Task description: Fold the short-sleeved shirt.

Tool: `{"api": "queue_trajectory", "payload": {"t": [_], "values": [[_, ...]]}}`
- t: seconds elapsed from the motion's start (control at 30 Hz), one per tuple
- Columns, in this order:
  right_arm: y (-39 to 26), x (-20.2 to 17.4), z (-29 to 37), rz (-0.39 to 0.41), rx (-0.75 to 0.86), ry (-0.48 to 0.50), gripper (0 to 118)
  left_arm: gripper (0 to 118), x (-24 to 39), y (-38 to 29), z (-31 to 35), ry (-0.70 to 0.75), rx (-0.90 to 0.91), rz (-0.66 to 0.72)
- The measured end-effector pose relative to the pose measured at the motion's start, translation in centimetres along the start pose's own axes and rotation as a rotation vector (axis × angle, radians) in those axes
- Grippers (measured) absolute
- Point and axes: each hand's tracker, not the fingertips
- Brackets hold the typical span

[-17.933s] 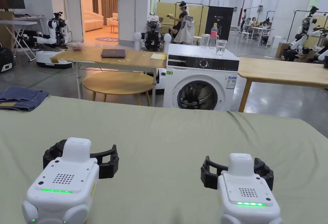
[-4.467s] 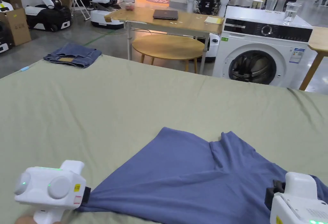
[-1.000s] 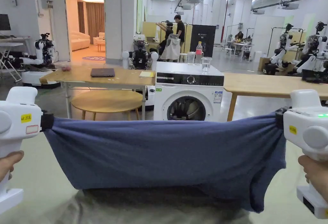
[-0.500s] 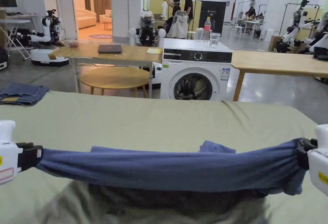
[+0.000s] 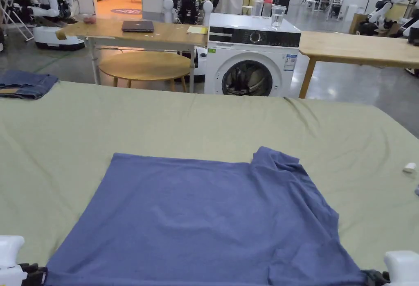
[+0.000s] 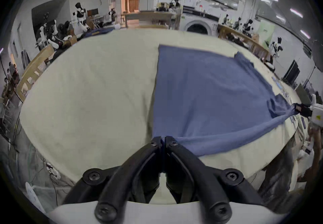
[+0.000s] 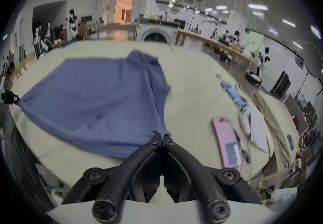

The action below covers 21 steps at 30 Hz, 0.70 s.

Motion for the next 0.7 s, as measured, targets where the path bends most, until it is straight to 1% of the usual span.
{"api": "queue_trajectory", "payload": {"t": [0.03, 0.07, 0.17, 0.23, 0.33, 0.37, 0.4, 0.43, 0.47, 0.5, 0.57, 0.6, 0.67, 0.7], "values": [[-0.6, 0.1, -1.0, 0.011, -0.036, 0.011, 0, 0, -0.1, -0.2, -0.6, 0.003, -0.022, -0.003], [-1.2, 0.3, -1.9, 0.006, -0.067, 0.013, 0, 0, 0.7, -0.5, -0.6, 0.005, -0.036, -0.006], [-2.3, 1.0, -4.1, -0.019, -0.138, 0.036, 0, 0, 0.6, -0.9, -2.1, -0.001, -0.083, -0.004], [-2.7, 1.3, -5.1, -0.028, -0.149, 0.057, 0, 0, 1.1, -1.1, -2.6, 0.000, -0.119, -0.014], [-2.7, 1.4, -5.7, -0.032, -0.144, 0.058, 2, 0, 1.2, -1.2, -3.3, 0.008, -0.114, -0.027], [-2.4, 1.4, -5.7, -0.032, -0.143, 0.055, 8, 0, 1.3, -1.1, -3.2, 0.011, -0.116, -0.027], [-2.1, 0.7, -5.0, -0.028, -0.140, 0.042, 19, 0, 1.5, -0.9, -3.1, 0.015, -0.116, -0.028], [-1.7, 0.5, -4.8, -0.008, -0.132, -0.006, 33, 0, 1.8, -0.6, -2.9, 0.020, -0.121, -0.030], [-1.2, 0.4, -4.4, 0.004, -0.121, -0.026, 51, 6, 2.3, -0.1, -2.2, 0.031, -0.122, -0.032], [-0.5, 0.4, -4.0, -0.001, -0.101, -0.031, 57, 14, 2.7, 0.3, -1.8, 0.039, -0.115, -0.035], [1.4, -0.3, -1.9, -0.021, -0.044, -0.024, 57, 26, 3.6, 1.4, -0.9, 0.071, -0.057, -0.044], [2.4, -0.6, -1.3, -0.037, -0.012, -0.025, 57, 30, 4.1, 2.2, 0.0, 0.061, -0.007, -0.058], [4.3, -1.4, -0.1, -0.066, 0.066, -0.038, 57, 32, 5.3, 3.6, 1.2, 0.052, 0.092, -0.071], [5.2, -2.0, 0.4, -0.078, 0.117, -0.028, 57, 32, 6.1, 4.3, 1.8, 0.044, 0.151, -0.077]]}}
